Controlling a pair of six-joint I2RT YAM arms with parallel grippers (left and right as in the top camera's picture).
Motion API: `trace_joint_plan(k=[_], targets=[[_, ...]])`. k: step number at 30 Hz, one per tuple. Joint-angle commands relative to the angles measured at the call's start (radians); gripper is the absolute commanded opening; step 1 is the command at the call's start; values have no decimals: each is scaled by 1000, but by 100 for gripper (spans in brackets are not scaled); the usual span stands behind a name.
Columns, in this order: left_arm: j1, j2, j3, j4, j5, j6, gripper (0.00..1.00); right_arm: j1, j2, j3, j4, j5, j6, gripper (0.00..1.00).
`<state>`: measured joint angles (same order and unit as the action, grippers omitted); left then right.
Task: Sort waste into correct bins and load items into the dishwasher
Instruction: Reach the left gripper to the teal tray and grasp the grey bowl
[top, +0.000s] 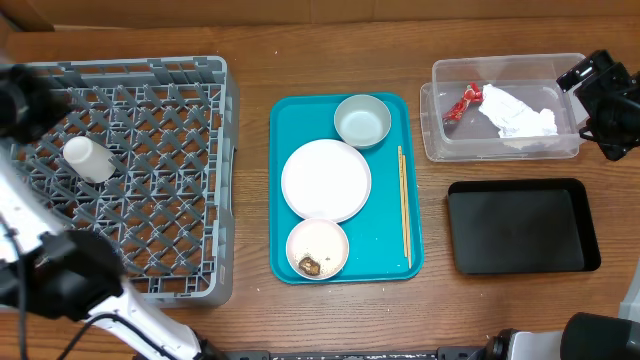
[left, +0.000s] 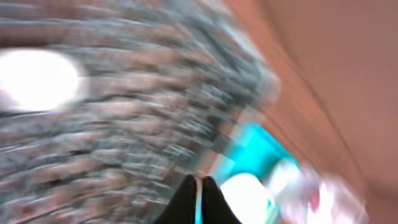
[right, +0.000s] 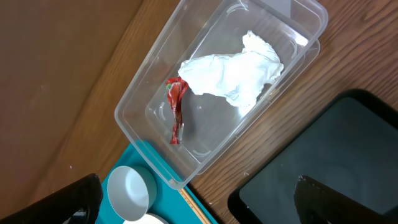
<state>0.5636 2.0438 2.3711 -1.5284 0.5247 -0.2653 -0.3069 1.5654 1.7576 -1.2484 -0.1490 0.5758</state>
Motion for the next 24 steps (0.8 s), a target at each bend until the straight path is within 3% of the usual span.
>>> trace_joint_plan(k=[1,2,3,4,5,11,14,21,24], targets=[[-220,-28,3,0,170,119,52,-3,1,11,5,10,3,100],[-297,-20,3,5,161,147,72,-3,1,11,5,10,3,100],[-355,-14,3,10,147,166,81,-3,1,11,5,10,3,100],[-427,-3,3,18,117,182,97,-3,1,11,5,10,3,100],[-492,11,3,27,79,188,100,-3,1,11,5,10,3,100],[-824,133,3,102,-208,183,98,-3,1,11,5,10,3,100],[-944,205,3,152,-299,184,89,-3,1,11,6,10,3,100],[-1131,347,3,277,-406,265,84,-3,1,11,6,10,3,100],[-1179,400,3,312,-443,288,72,-3,1,11,5,10,3,100]])
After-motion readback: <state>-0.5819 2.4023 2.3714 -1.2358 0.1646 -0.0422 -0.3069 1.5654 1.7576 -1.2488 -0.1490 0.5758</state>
